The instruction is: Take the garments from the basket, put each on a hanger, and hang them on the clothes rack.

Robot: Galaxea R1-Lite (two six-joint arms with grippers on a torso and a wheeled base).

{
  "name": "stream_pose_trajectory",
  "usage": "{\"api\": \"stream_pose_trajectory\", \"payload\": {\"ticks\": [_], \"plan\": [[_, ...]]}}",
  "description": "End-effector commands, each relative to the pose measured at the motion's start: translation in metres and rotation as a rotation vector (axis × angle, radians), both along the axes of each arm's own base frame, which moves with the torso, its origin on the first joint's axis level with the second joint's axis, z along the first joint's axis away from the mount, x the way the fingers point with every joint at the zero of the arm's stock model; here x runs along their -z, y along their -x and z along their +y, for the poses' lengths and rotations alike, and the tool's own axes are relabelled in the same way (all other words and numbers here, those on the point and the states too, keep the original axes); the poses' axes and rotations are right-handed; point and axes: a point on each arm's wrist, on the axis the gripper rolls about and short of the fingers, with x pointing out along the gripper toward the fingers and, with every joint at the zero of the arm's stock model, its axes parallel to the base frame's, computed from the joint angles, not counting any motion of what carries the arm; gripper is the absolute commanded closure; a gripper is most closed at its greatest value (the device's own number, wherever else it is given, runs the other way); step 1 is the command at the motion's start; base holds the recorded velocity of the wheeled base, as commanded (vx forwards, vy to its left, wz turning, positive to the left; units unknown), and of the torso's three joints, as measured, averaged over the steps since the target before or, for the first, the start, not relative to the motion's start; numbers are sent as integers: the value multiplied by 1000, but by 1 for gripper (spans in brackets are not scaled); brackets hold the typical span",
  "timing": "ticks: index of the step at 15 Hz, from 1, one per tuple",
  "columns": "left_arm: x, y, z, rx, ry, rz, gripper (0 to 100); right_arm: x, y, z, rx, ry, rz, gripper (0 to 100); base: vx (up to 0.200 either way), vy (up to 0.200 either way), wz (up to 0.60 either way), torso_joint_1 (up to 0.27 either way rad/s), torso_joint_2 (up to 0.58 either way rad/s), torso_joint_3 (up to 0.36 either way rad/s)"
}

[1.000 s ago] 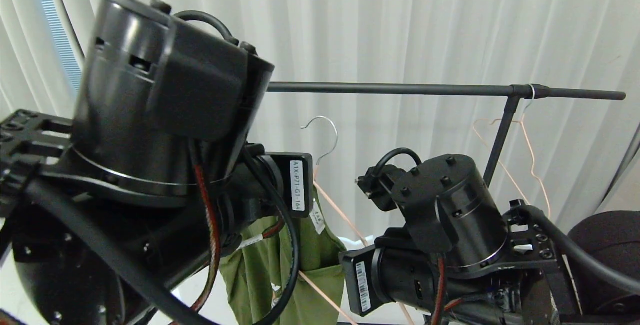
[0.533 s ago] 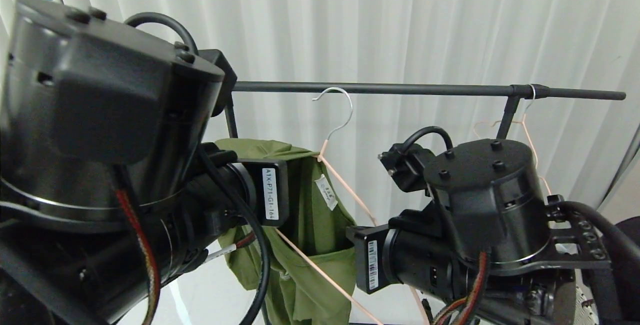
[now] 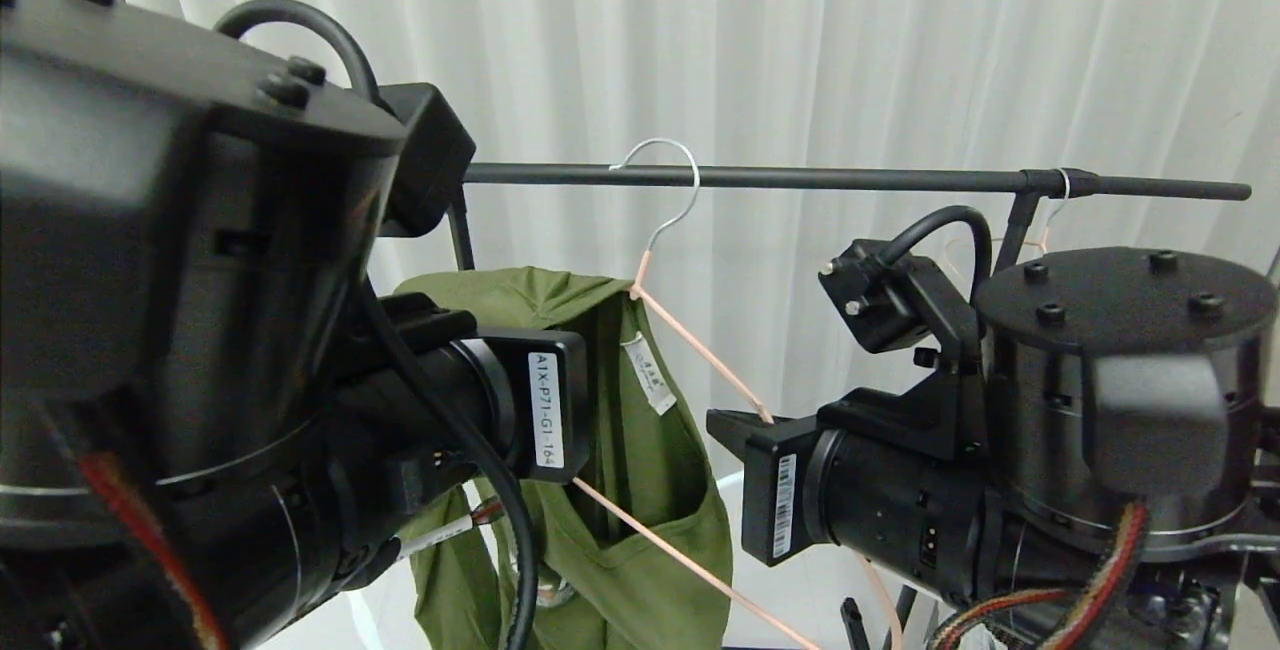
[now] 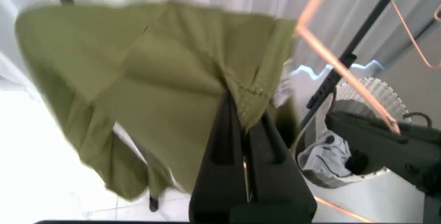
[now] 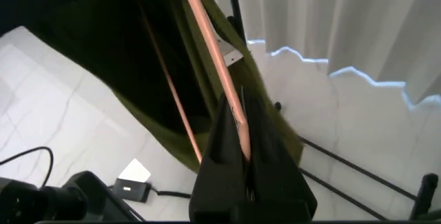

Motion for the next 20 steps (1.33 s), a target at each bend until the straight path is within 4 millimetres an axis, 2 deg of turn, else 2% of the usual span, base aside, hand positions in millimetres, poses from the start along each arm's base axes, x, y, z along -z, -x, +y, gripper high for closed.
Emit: {"api": "stream_pose_trajectory", "payload": {"ticks": [1,2,3,9,11,14,17,20], "plan": [[-1,2,0,4,4,-1,100,-4,2,-1,-3,-11,-17,100,0,0,0,0,0,0],[-2,2,1,4,7,-5,100,-5,2,-1,-5,-19,-27,100,0,0,0,0,0,0],[-3,3,3,2,10,-8,0,-6,1,-1,-4,-24,-33,100,0,0,0,0,0,0],[-3,8,11,1,15,-11,0,-14,2,-4,5,-61,-114,100,0,0,0,0,0,0],[-5,12,18,2,25,-18,0,-4,6,-15,-7,-43,-175,100,0,0,0,0,0,0],[-3,34,51,70,-35,-58,0,12,12,-42,-12,33,-230,100,0,0,0,0,0,0],[-2,62,95,310,-108,-129,0,29,25,-66,-77,91,-243,100,0,0,0,0,0,0],[12,71,110,455,-153,-134,0,40,36,-84,-209,127,-292,100,0,0,0,0,0,0]]}}
